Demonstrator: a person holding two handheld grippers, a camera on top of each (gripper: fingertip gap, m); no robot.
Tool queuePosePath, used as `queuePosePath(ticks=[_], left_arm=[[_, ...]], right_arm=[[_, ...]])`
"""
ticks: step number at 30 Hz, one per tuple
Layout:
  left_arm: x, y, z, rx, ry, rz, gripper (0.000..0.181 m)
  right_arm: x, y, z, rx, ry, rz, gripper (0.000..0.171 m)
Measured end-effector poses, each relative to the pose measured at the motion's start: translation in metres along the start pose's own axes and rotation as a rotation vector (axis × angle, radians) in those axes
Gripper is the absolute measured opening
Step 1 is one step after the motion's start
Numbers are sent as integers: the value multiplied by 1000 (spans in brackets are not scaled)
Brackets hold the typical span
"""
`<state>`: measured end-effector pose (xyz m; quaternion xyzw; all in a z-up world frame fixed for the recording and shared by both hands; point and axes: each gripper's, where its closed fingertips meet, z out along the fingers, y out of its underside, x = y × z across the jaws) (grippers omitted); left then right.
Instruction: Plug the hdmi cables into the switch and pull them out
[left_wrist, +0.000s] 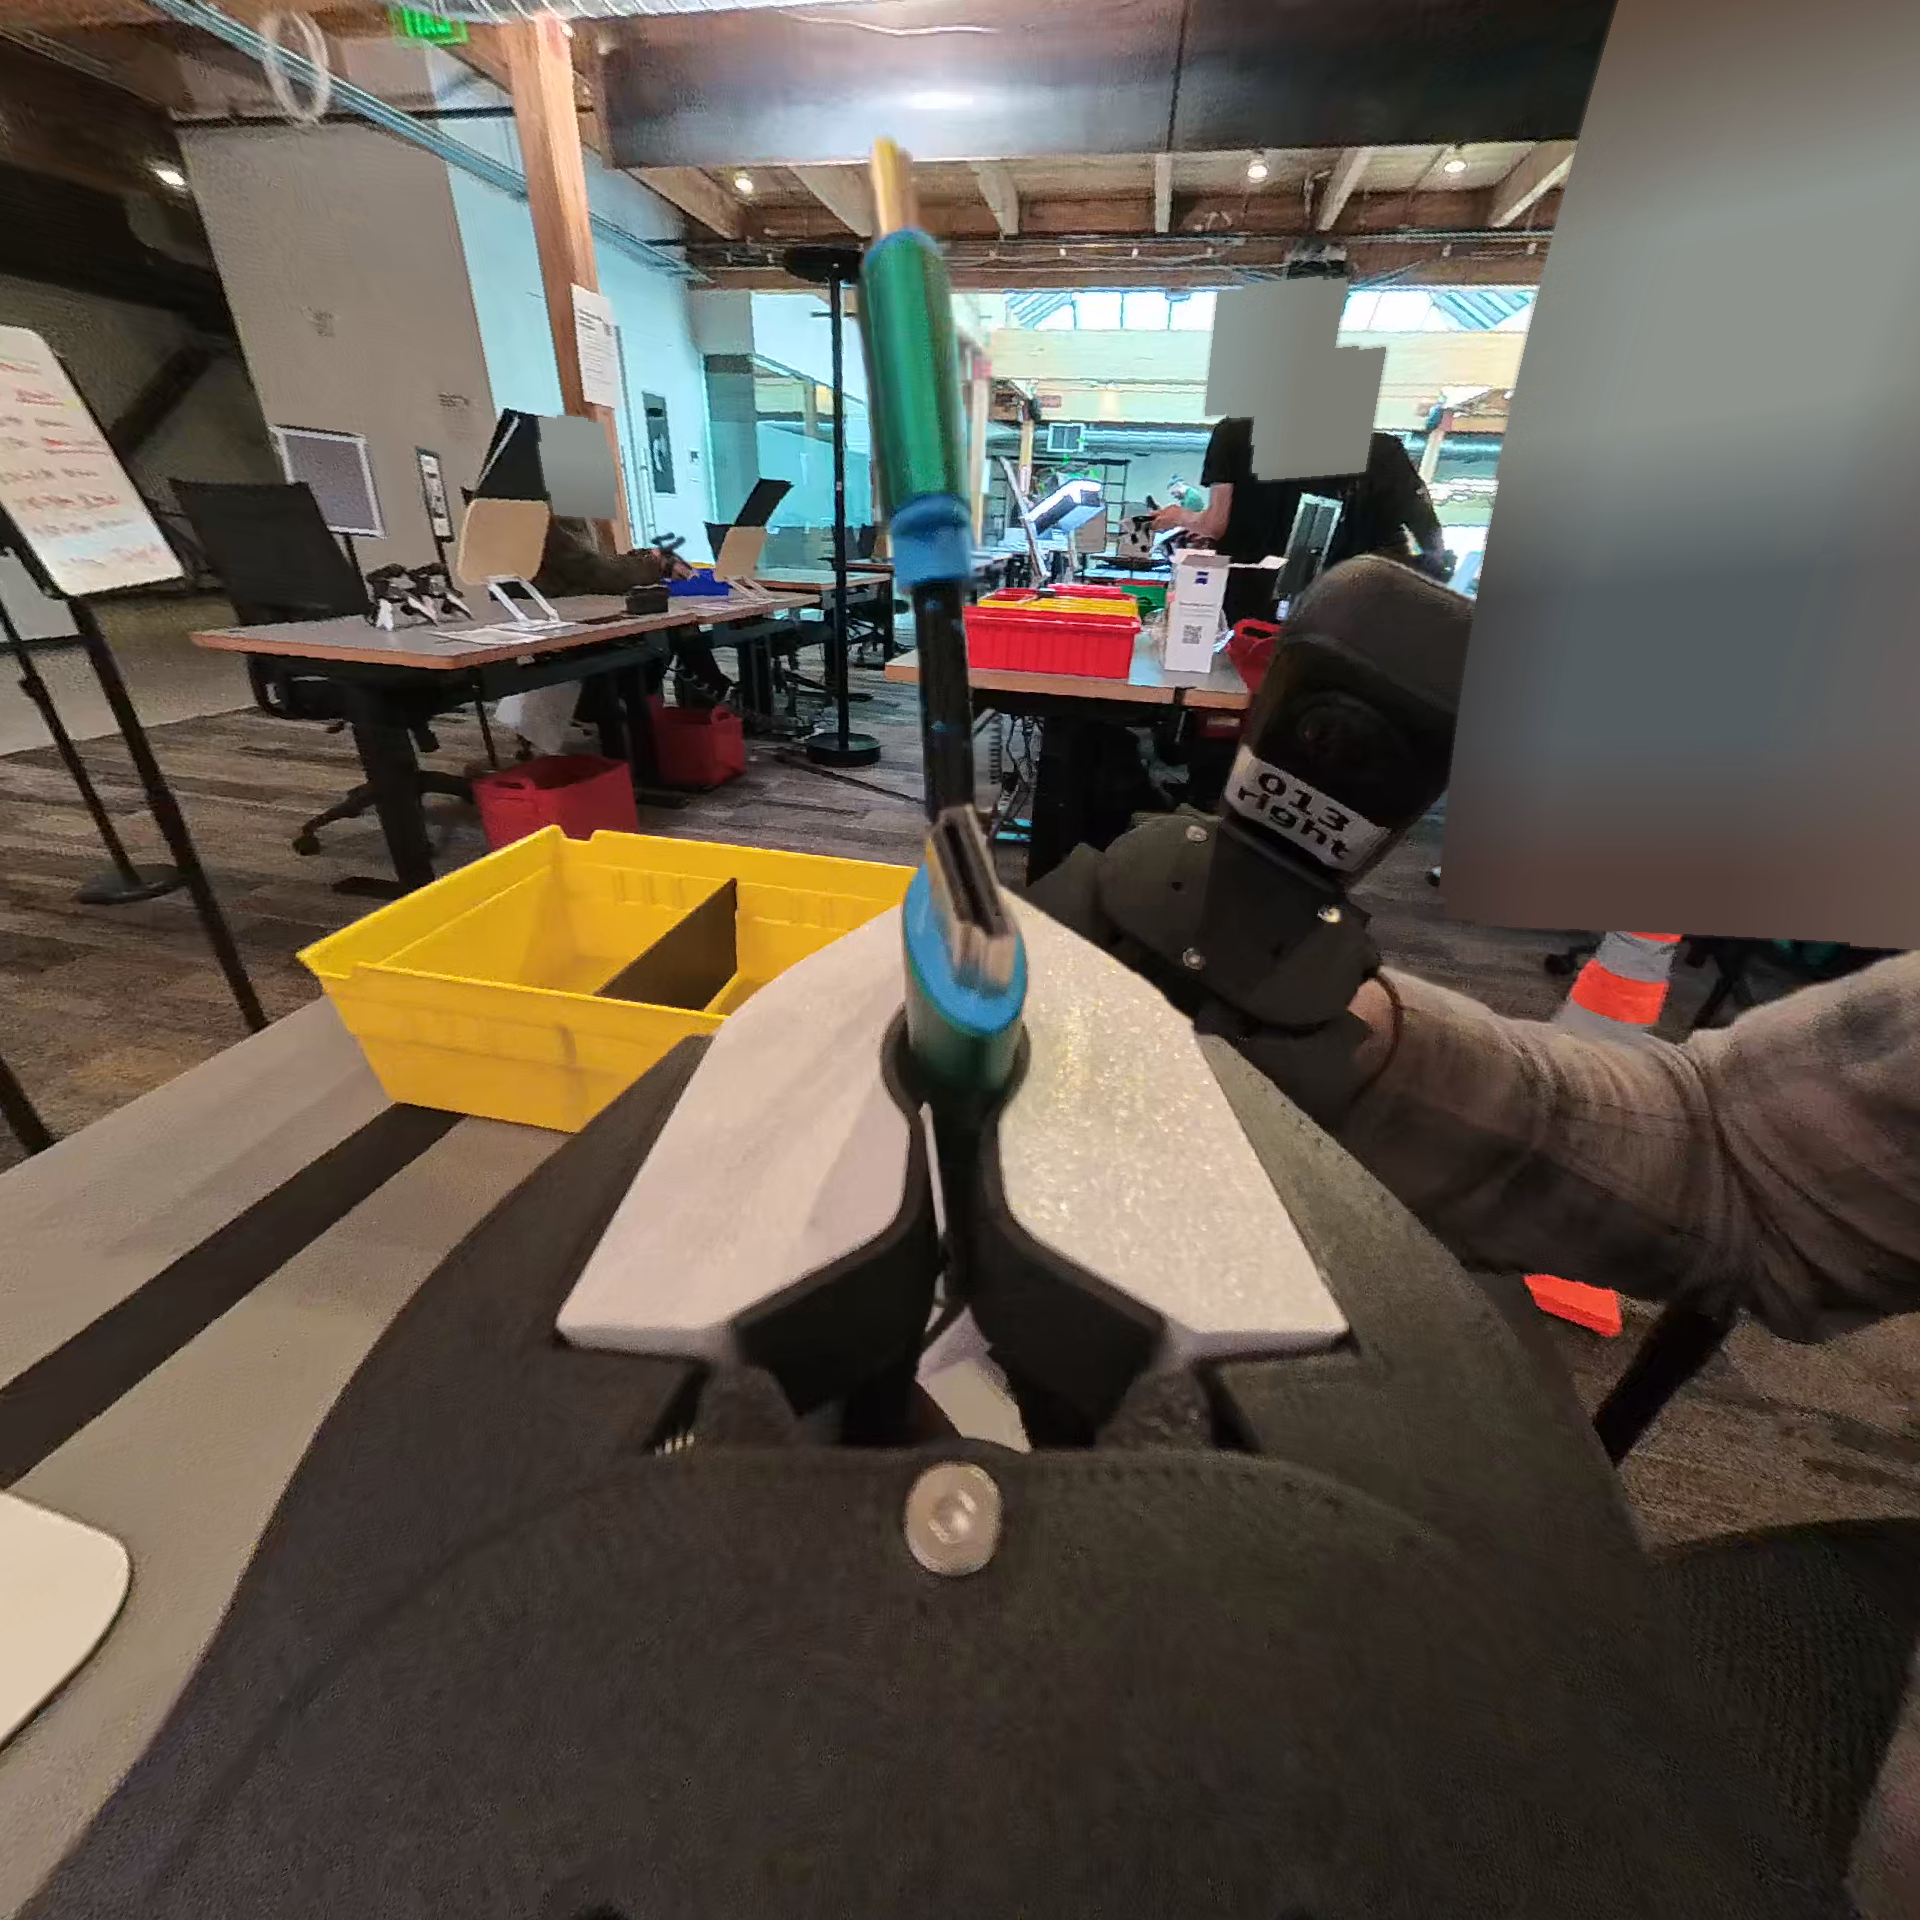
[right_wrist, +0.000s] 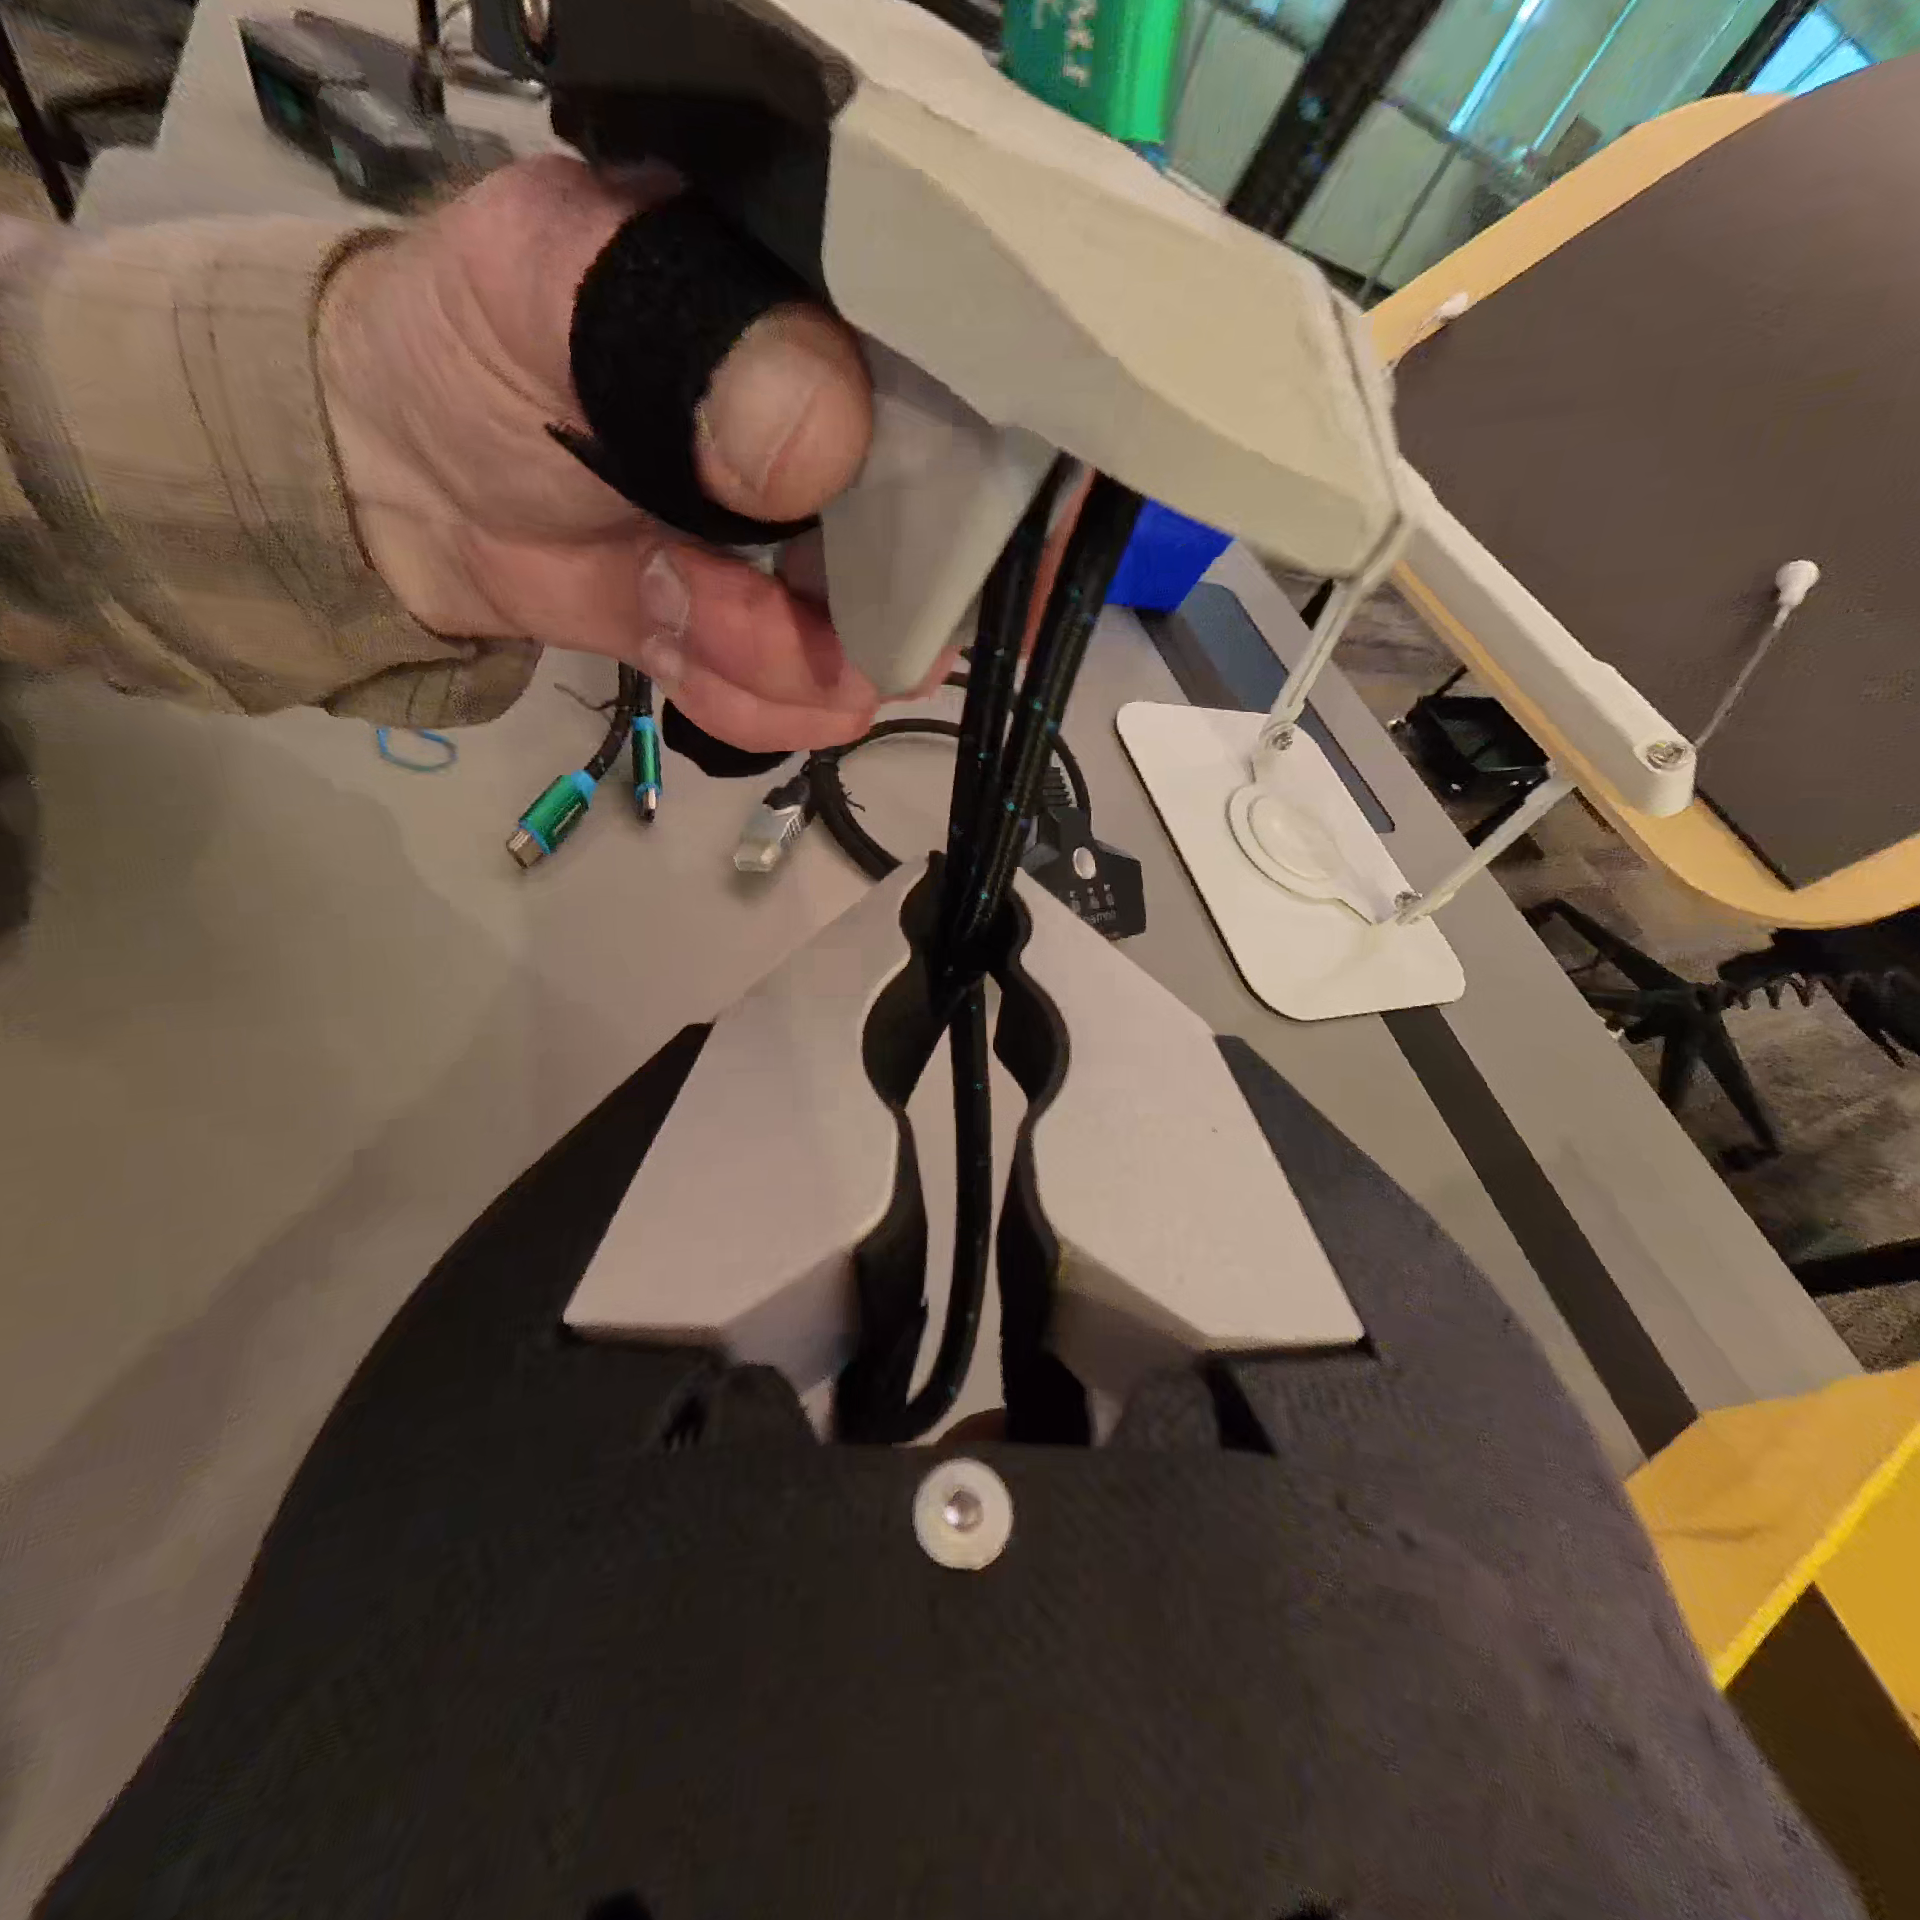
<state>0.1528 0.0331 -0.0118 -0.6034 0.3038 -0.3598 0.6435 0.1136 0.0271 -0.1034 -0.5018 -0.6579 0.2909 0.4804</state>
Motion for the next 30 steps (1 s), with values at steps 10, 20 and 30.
queuePosePath(ticks=[10,20,30], left_arm=[[-13,-2,-8,65,-29,-67,17],[-15,15,-2,153,-167,-101,64],[-33,2,-10,247,-319,-122,10]], right_arm=[[25,-3,-5,-51,256,-149,2],[67,-17,-24,-217,824,-600,2],[62,-24,-20,-138,835,-601,30]])
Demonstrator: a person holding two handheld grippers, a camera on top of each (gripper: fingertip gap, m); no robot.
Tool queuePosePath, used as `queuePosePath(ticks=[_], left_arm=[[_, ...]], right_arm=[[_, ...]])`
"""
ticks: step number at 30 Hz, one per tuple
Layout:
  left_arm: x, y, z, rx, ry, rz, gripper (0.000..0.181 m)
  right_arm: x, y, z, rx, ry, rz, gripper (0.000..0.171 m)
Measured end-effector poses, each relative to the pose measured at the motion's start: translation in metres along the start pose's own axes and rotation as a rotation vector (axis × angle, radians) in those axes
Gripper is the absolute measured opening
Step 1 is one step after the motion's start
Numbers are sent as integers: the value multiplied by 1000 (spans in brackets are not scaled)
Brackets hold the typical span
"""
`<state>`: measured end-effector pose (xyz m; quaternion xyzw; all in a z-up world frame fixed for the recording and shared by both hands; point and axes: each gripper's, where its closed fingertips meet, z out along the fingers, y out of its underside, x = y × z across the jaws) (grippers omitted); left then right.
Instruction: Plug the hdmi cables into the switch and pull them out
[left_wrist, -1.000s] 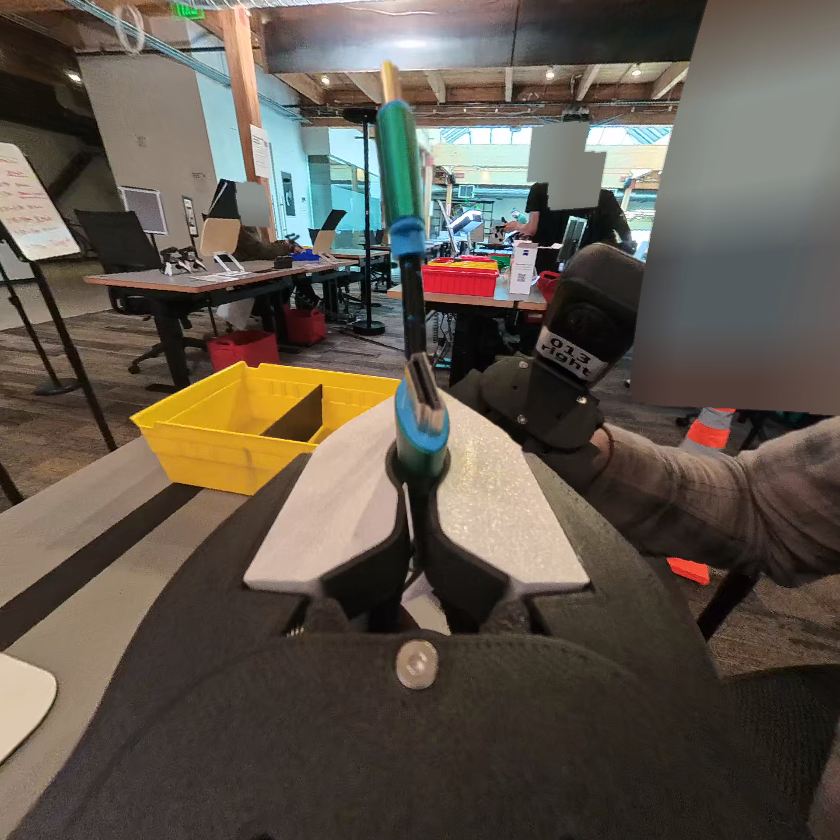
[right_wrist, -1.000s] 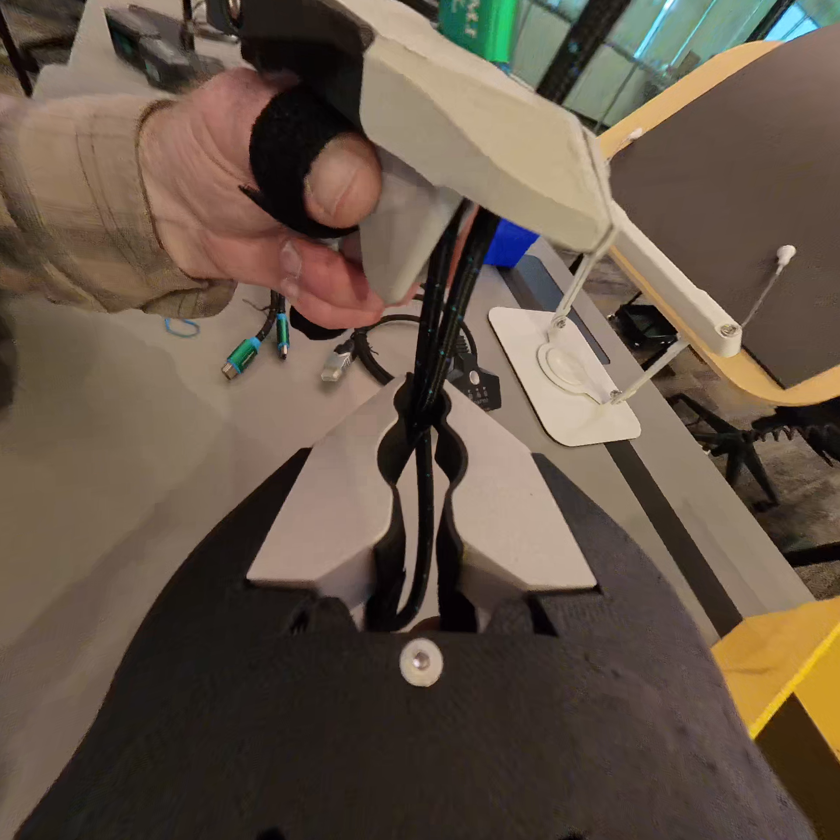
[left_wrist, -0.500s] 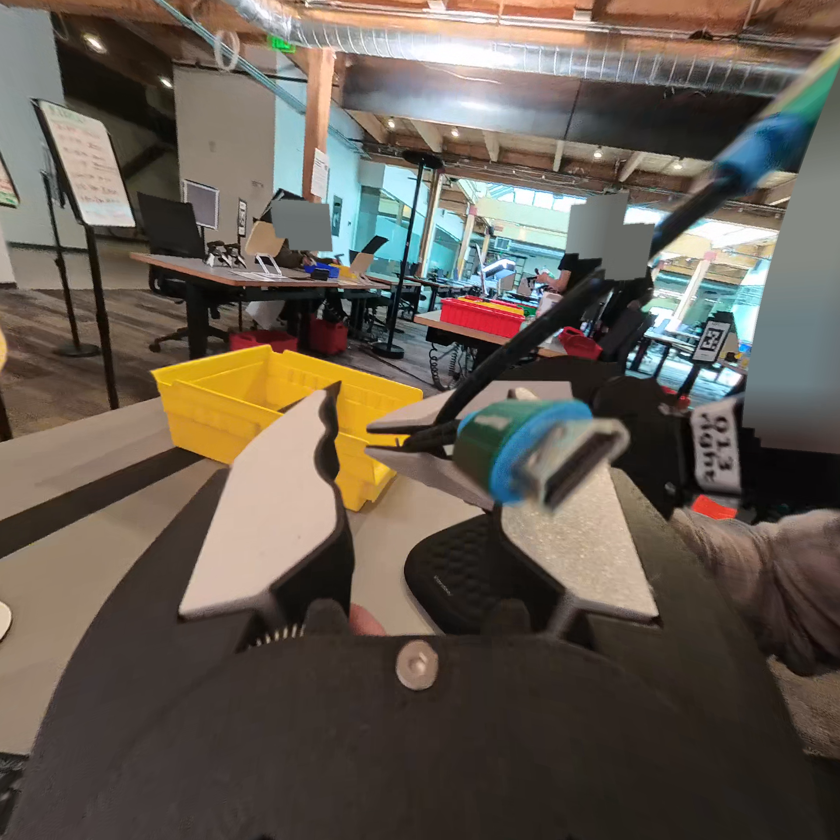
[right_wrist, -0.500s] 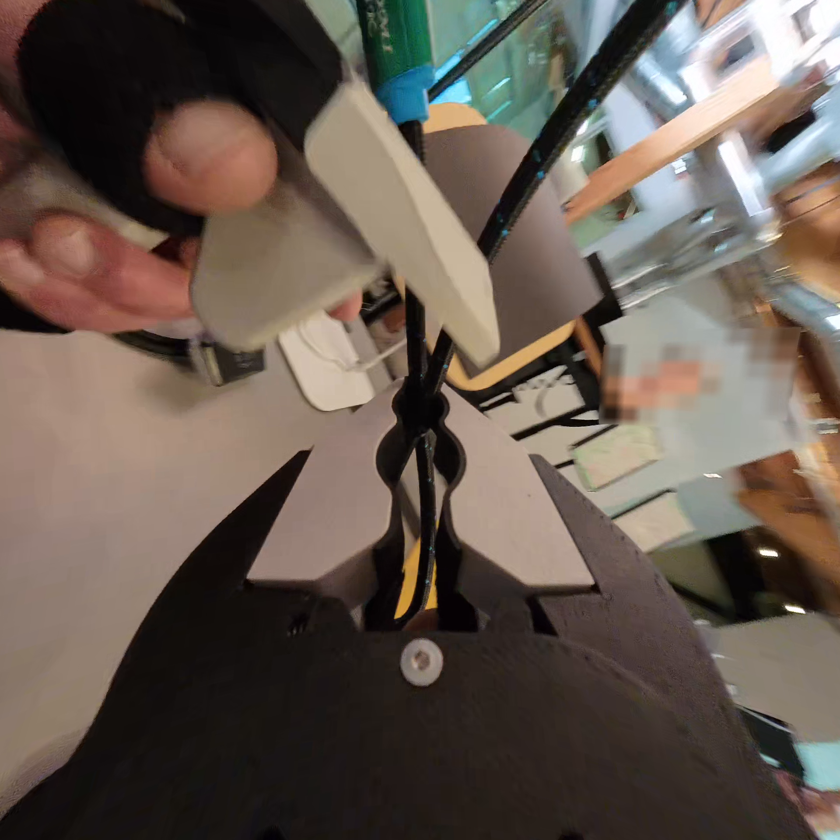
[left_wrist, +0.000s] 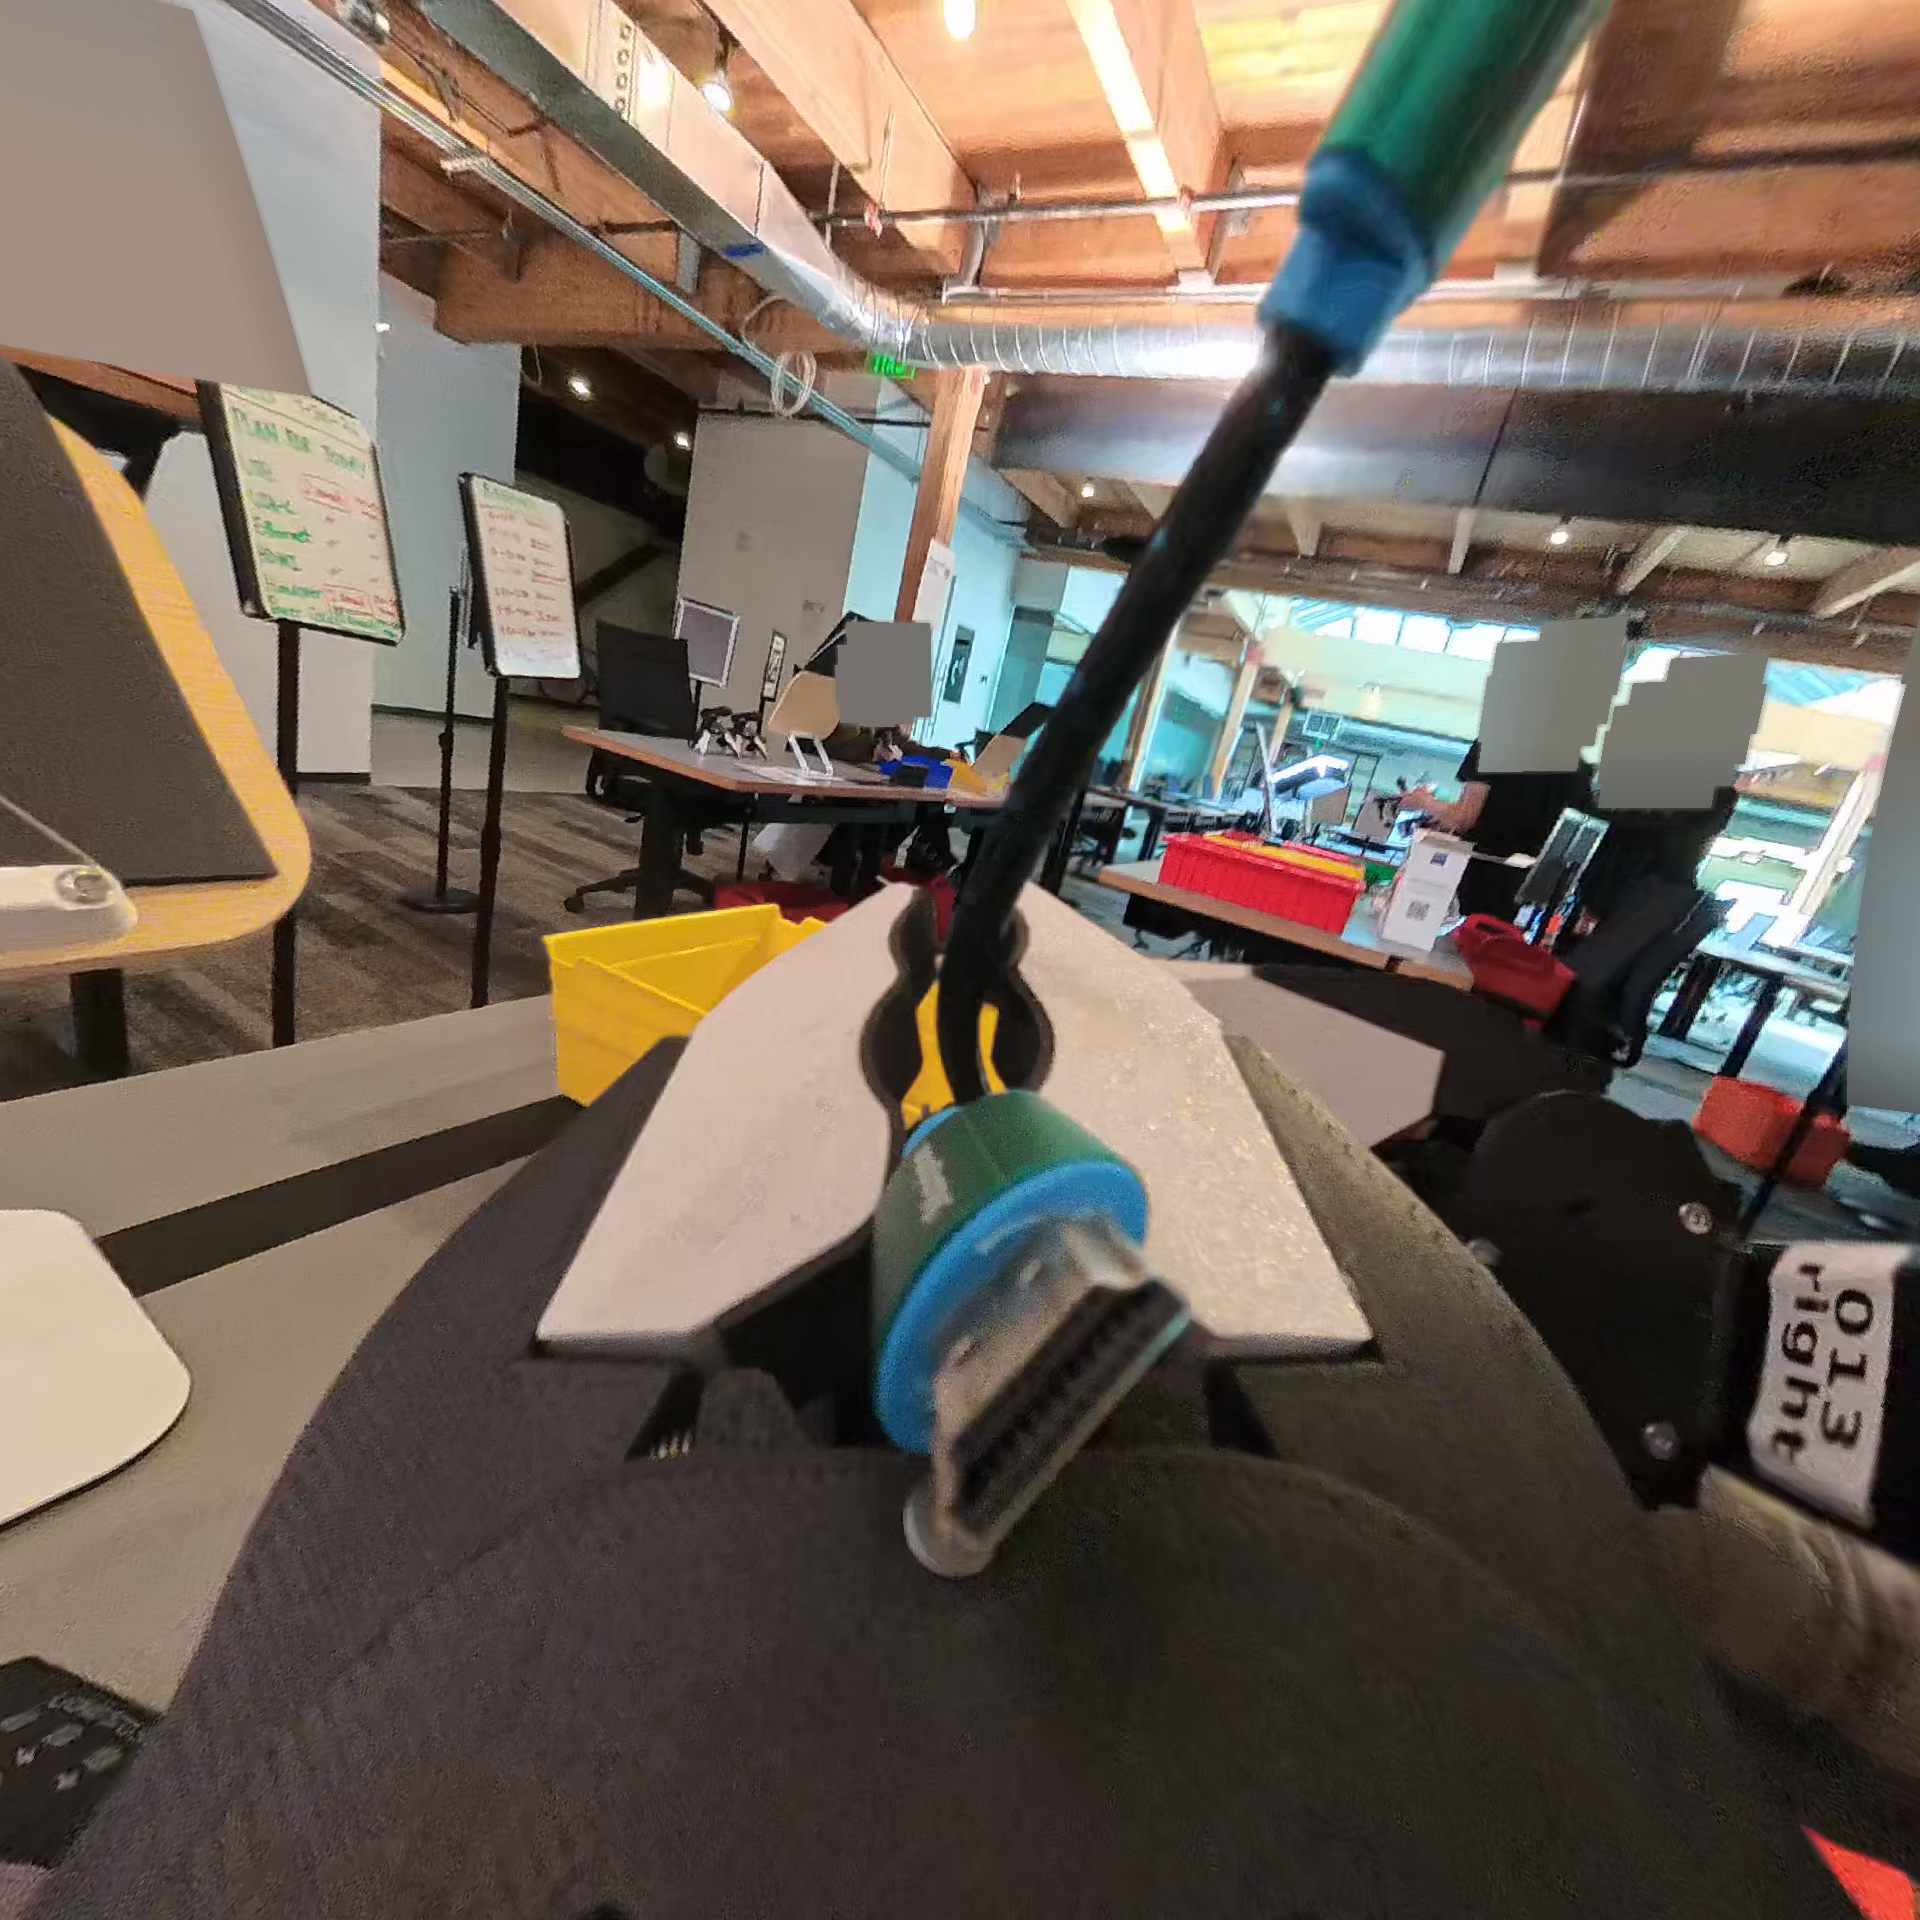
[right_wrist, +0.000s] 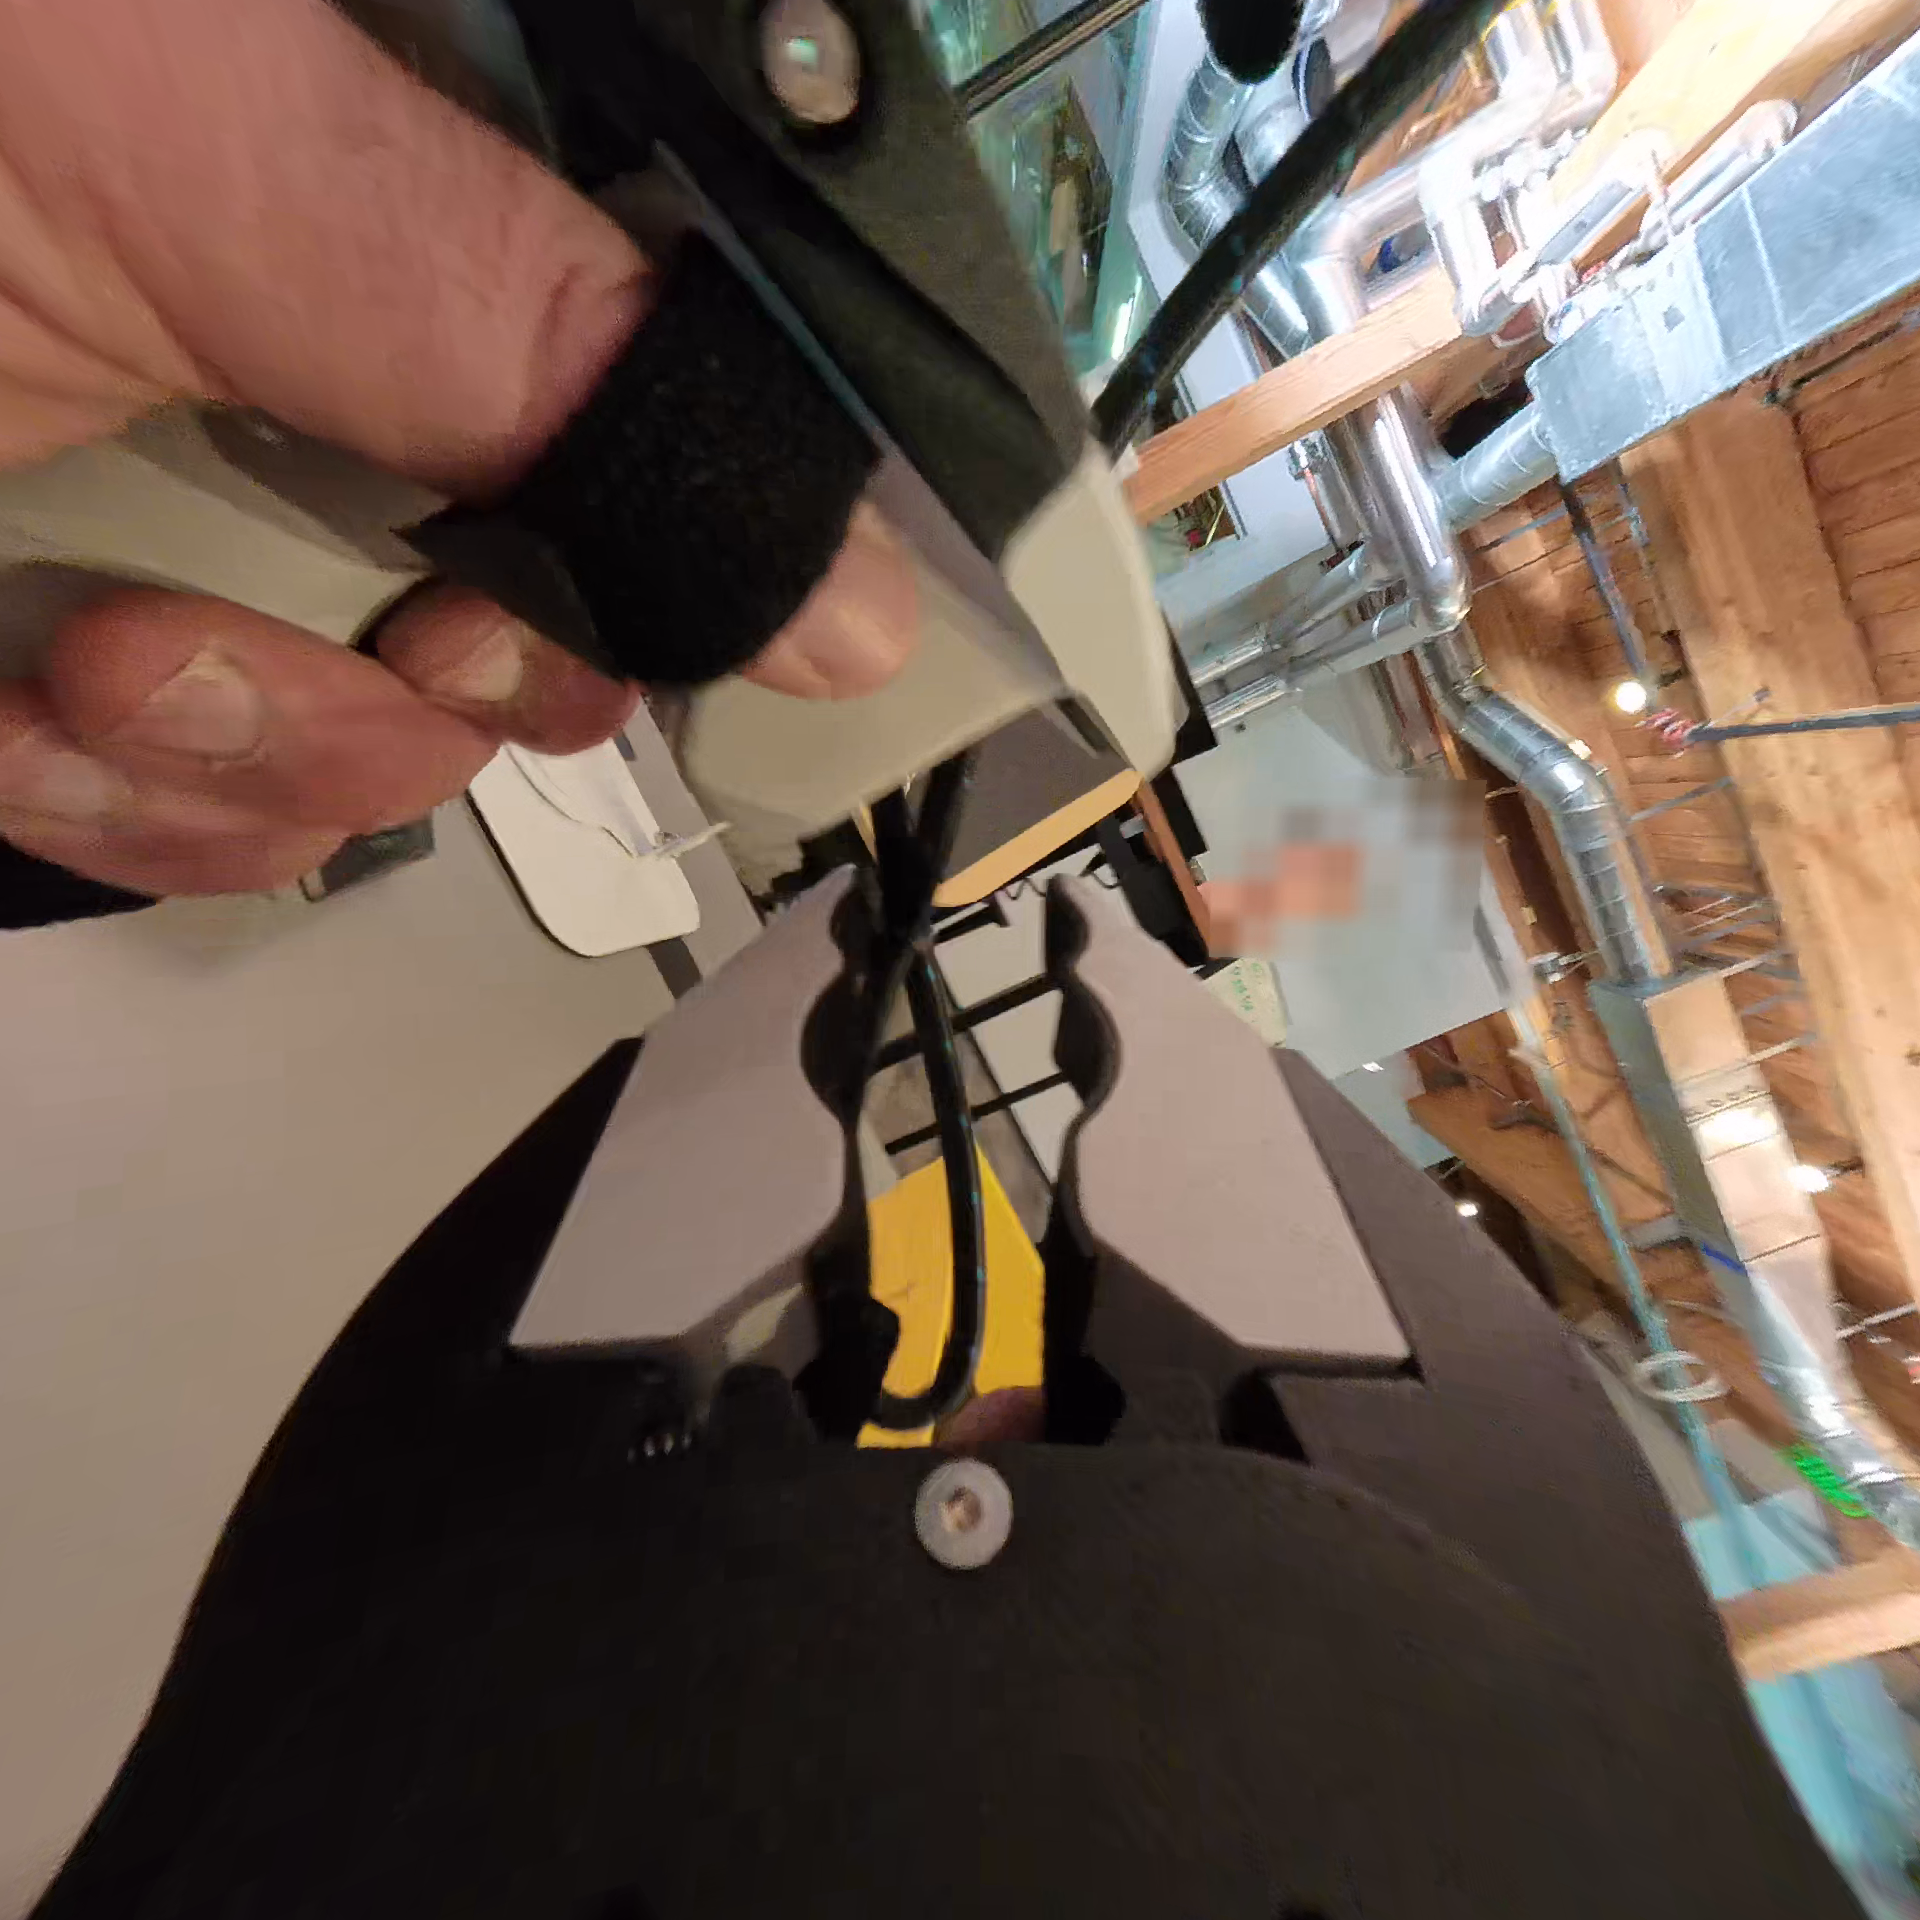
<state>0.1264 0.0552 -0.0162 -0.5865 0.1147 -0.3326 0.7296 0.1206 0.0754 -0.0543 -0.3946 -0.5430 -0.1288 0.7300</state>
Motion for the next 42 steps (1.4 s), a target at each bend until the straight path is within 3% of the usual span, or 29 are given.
queuePosePath(ticks=[1,4,7,9,11,20,23,29,39,40,42], left_arm=[[-2,-4,-2,16,12,-9,9],[7,-9,-4,5,152,-24,9],[13,-4,-4,-78,254,-17,9],[22,-3,-7,-122,345,-6,8],[35,1,-14,-181,455,29,9],[64,2,-38,-241,687,130,9],[61,14,-39,-290,672,182,9],[55,14,-27,-245,575,133,8],[25,2,-5,-166,328,43,13],[21,4,-5,-177,302,54,17],[14,14,-5,-233,254,34,50]], right_arm=[[2,0,-4,6,-22,56,37],[12,-5,-26,86,-150,289,33],[3,-3,-44,77,-419,491,38],[-8,-11,-57,122,-641,593,33],[-3,-24,-62,213,-751,683,32],[-40,-59,-64,361,-1304,814,13],[-53,-56,-63,323,-1369,848,12],[-70,-53,-60,269,-1240,817,11],[-60,-37,-29,94,-674,641,10],[-58,-34,-26,64,-630,616,9],[-52,-22,-15,13,-512,575,9]])
